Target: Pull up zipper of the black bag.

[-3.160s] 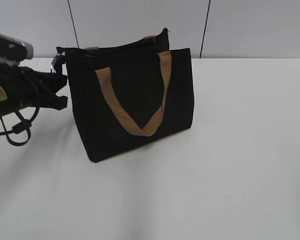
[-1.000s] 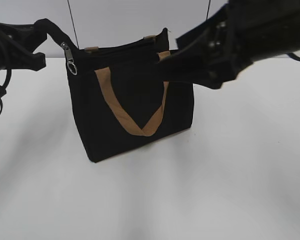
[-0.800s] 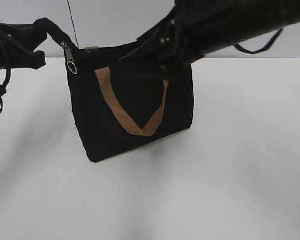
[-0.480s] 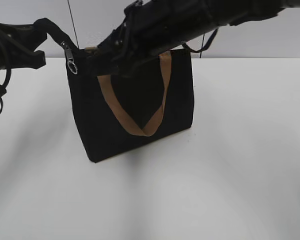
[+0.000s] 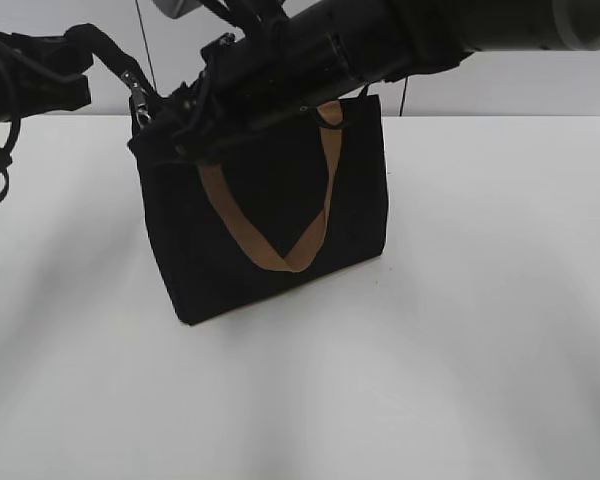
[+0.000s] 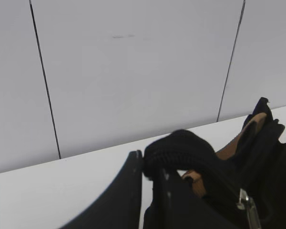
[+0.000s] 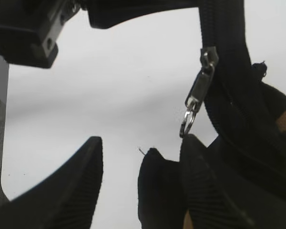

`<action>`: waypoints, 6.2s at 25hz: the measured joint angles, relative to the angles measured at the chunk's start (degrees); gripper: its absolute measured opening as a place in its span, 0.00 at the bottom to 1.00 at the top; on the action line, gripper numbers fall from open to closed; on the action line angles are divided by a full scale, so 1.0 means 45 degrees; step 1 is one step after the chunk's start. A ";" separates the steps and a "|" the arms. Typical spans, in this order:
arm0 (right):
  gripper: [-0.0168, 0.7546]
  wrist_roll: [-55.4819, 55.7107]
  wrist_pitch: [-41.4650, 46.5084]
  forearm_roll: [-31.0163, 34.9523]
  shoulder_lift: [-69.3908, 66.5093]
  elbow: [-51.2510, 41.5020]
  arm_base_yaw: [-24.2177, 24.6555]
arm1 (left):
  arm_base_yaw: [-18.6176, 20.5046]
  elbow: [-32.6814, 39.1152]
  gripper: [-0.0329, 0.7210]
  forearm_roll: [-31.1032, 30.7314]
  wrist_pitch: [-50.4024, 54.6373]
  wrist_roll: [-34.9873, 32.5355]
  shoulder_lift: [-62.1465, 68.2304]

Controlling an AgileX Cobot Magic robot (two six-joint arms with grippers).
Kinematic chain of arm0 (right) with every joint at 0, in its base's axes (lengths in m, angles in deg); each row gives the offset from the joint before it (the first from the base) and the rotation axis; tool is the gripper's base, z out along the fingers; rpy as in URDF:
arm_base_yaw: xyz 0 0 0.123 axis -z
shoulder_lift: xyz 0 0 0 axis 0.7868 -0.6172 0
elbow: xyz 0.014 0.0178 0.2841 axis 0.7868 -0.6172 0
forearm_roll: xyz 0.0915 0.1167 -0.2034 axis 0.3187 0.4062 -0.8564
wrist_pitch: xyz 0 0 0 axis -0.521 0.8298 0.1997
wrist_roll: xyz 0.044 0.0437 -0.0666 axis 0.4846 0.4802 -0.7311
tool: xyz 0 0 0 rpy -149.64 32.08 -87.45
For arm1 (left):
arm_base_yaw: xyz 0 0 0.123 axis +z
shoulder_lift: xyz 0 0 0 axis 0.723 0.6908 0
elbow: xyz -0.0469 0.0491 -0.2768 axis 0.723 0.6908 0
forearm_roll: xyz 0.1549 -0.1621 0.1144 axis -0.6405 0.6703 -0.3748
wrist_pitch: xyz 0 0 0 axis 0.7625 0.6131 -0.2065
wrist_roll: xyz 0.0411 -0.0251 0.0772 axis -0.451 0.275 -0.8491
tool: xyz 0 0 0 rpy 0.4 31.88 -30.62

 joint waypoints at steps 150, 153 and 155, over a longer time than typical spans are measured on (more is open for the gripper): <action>0.66 1.6932 0.5554 -1.4910 2.4588 -1.2705 0.4436 | -0.0759 0.1543 0.74 0.3116 2.0674 -0.1774 -1.7078; 0.66 1.6921 0.5564 -1.5023 2.4588 -1.2719 0.4436 | -0.0759 0.1543 0.74 0.3116 2.0663 -0.1774 -1.7081; 0.66 1.6921 0.5594 -1.5023 2.4588 -1.2719 0.4436 | -0.0759 0.1543 0.74 0.3116 2.0663 -0.1774 -1.7092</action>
